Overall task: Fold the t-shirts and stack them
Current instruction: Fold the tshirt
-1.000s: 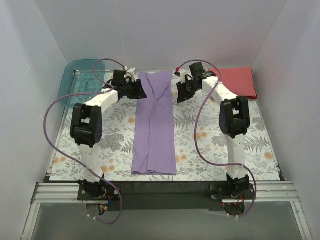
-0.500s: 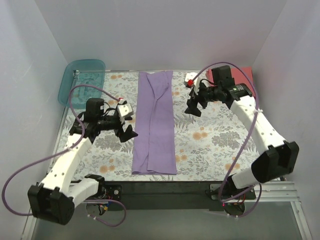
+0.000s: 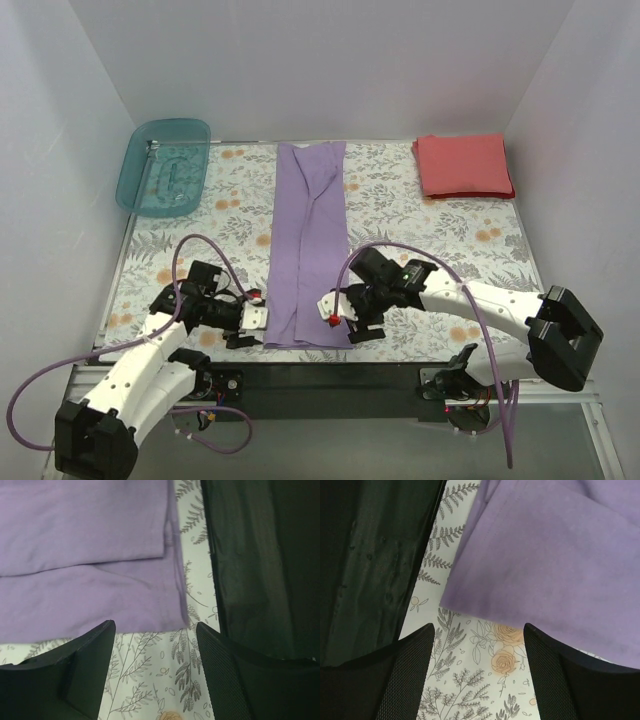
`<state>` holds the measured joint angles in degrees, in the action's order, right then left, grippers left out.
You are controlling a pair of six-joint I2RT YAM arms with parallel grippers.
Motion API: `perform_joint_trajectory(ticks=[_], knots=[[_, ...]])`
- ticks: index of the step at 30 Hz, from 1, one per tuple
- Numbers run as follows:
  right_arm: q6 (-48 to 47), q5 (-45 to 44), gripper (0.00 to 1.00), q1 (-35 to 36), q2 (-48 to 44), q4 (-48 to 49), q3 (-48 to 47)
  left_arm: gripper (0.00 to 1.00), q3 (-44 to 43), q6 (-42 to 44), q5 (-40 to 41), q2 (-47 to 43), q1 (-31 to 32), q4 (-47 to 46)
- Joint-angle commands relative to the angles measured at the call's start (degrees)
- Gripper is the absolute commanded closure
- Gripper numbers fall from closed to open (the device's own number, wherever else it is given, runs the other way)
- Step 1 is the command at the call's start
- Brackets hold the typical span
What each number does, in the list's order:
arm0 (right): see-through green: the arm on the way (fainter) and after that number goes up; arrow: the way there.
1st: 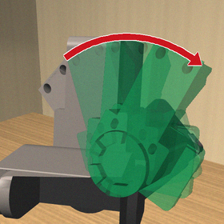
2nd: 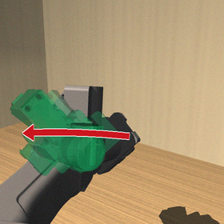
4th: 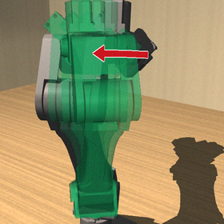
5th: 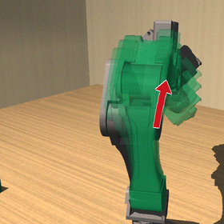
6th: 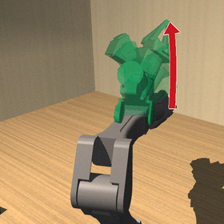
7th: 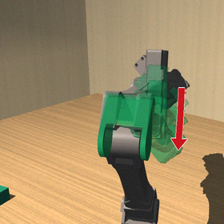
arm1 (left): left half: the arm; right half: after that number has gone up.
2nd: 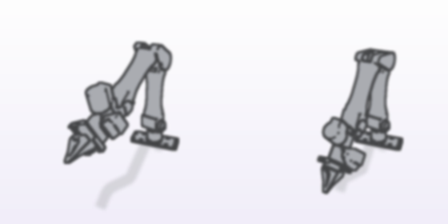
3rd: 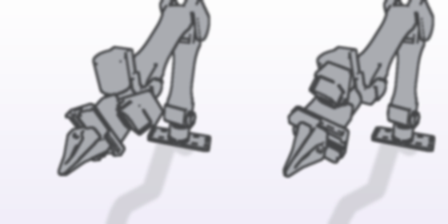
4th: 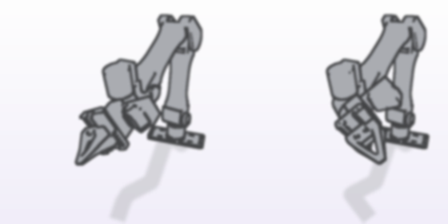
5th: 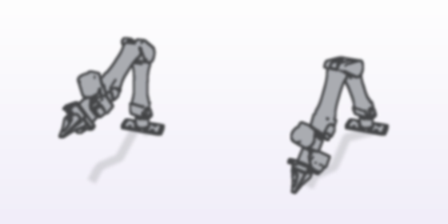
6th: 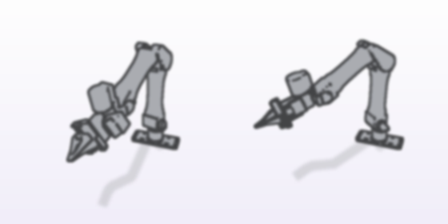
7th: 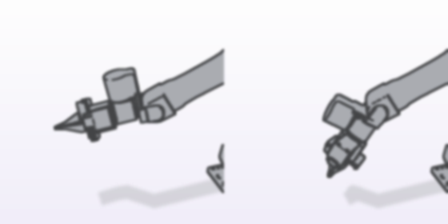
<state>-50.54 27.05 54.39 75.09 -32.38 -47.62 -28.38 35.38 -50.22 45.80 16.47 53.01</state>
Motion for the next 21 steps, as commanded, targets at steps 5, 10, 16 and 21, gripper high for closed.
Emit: perform_joint_trajectory(ticks=[5,10,16,21], knots=[[4.7,-8.3,0.36,7.3,1.2,16.5,5.0,0.47,2.2,-7.4,4.2,3.6,11.8,-11.0],[6.2,-8.9,0.47,9.7,3.0,18.7,6.4,0.54,3.9,-15.0,7.7,5.9,17.9,-17.6],[6.8,-9.2,0.47,12.1,2.9,19.5,8.8,0.56,6.7,-16.8,11.5,5.9,19.7,-21.3],[8.0,-10.5,0.46,13.0,4.2,20.6,10.7,0.56,8.5,-16.4,14.1,6.1,21.1,-22.5]])
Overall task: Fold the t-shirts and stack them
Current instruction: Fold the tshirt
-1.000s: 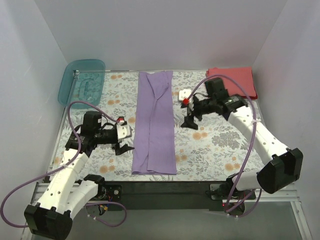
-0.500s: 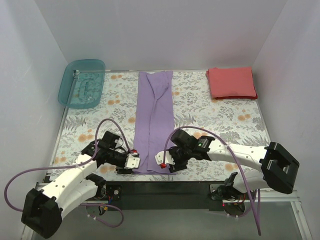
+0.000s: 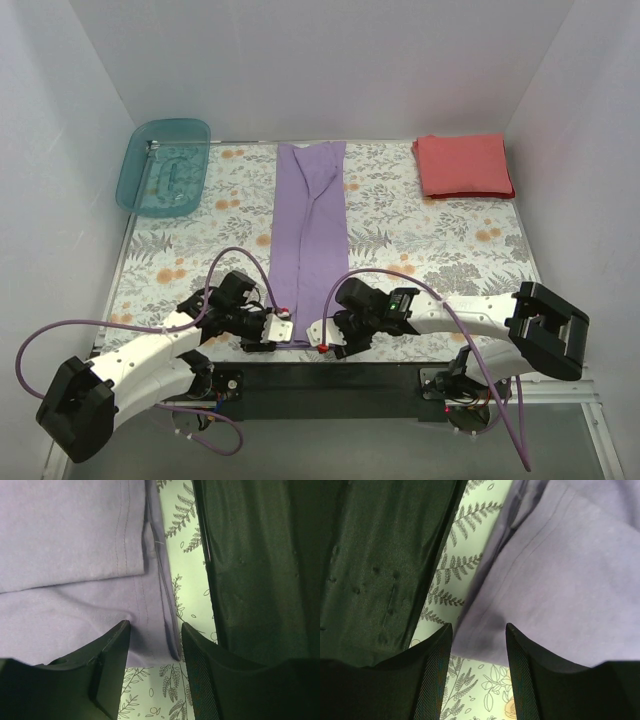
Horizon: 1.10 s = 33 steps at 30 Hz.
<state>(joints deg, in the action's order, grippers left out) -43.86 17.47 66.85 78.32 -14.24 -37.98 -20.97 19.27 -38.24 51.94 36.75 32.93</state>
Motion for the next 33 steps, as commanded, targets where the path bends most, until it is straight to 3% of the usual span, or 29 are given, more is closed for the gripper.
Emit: perform_joint_trajectory(ticks=[1,6,10,12,15,16,19,23,28,33], knots=[[1.4,-1.3,0.46,0.6,1.4,3.0,1.2,0.56,1.4,-0.1,2.6,0.2,1.1,-2.5],[2.2,-2.3,0.50,0.6,2.1,4.1,3.5,0.55,3.0,1.0,4.4,0.4,1.7,-3.3],[2.9,-4.3,0.65,0.7,2.3,5.0,4.9,0.55,3.5,1.5,5.1,0.8,2.4,-4.0],[3.1,-4.8,0.67,0.7,2.5,5.3,5.3,0.55,3.1,1.3,5.5,2.1,2.6,-4.0],[3.7,-5.9,0.76,0.7,3.0,5.5,5.6,0.67,2.2,0.4,6.3,4.6,3.1,-3.9],[3.9,-6.3,0.82,0.7,3.2,5.5,5.4,0.75,1.7,0.3,6.6,5.1,3.1,-3.8],[4.6,-7.2,0.98,0.7,3.2,5.7,5.1,0.86,1.5,0.4,6.9,5.3,3.1,-3.4],[5.4,-7.6,0.99,0.7,2.0,5.8,4.8,1.00,2.1,0.5,6.6,2.6,3.1,-2.9],[7.9,-6.8,0.99,0.3,-1.9,2.3,1.2,1.00,-1.8,-0.4,2.5,-3.3,3.1,2.5],[6.1,-4.8,0.99,-5.3,-3.0,1.4,-4.6,1.00,-10.1,-4.7,1.0,1.5,-0.4,3.0]])
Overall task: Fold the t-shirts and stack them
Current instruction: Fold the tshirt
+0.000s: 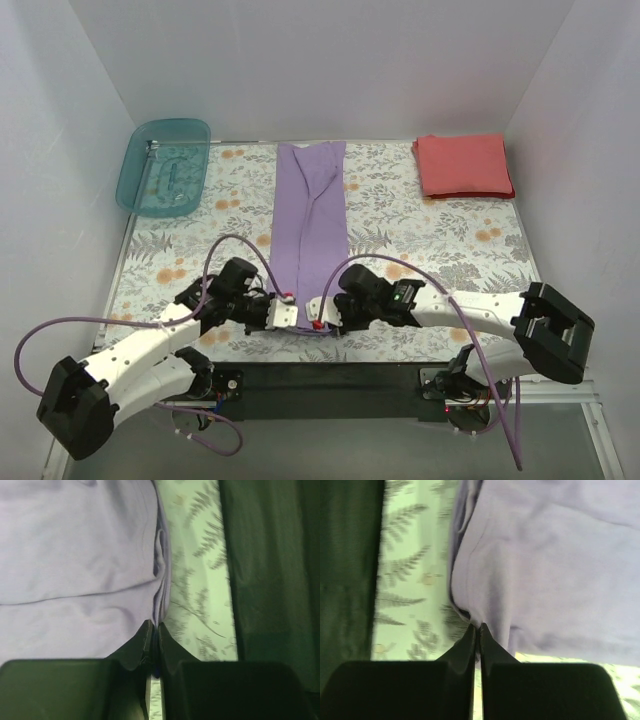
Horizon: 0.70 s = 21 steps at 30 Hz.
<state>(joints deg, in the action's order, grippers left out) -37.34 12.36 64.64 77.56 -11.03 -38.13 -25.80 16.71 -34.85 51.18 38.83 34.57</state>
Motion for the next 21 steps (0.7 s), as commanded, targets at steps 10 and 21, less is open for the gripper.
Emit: perform_joint_trajectory(ticks=[10,21], knots=[[-16.3,3.4,0.99,-15.1,0.7,-1.8,-10.7,1.00,-16.1,7.7,-5.9,18.4,-16.9,-7.7],[-29.2,8.9,0.99,-27.8,16.8,-0.7,-27.2,1.00,-30.3,14.8,-8.0,37.6,-24.3,-17.0]])
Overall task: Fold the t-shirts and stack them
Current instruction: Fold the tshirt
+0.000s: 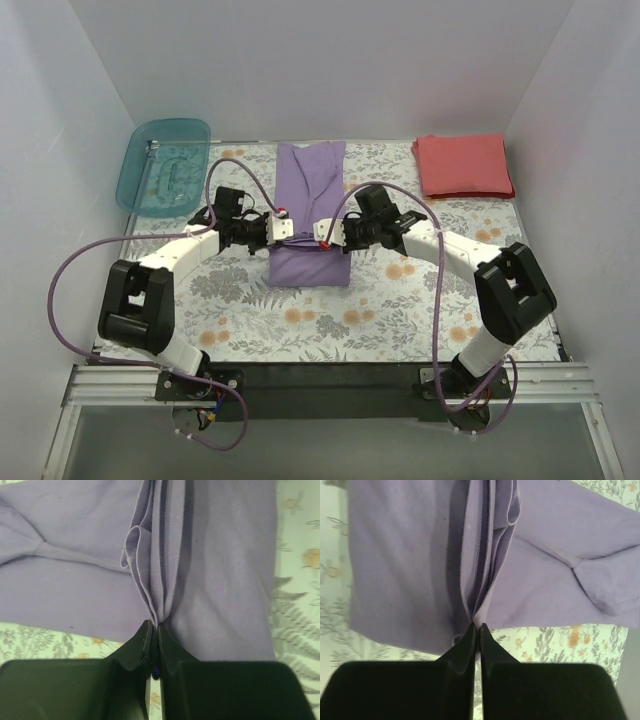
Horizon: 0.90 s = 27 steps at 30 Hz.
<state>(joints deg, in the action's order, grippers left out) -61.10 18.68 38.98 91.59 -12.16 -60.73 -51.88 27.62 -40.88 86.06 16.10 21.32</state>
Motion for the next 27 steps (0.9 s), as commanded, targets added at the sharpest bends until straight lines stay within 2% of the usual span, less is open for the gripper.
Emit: perform_joint_trajectory(ticks=[1,12,27], knots=[[-6.6,2.9,0.99,-3.0,3.8,0.5,-5.6,1.00,-5.4,4.3,-2.1,3.9,-2.2,-3.9],[-10.3,4.3,0.99,-7.9,16.9,2.1,-17.9,1.00,-14.9,5.2,-2.8,18.5,-5.5,-11.2],[-11.2,4.2,0.99,-9.7,25.6,2.0,-25.8,1.00,-19.8,4.5,-1.9,27.3,-6.4,-18.2]])
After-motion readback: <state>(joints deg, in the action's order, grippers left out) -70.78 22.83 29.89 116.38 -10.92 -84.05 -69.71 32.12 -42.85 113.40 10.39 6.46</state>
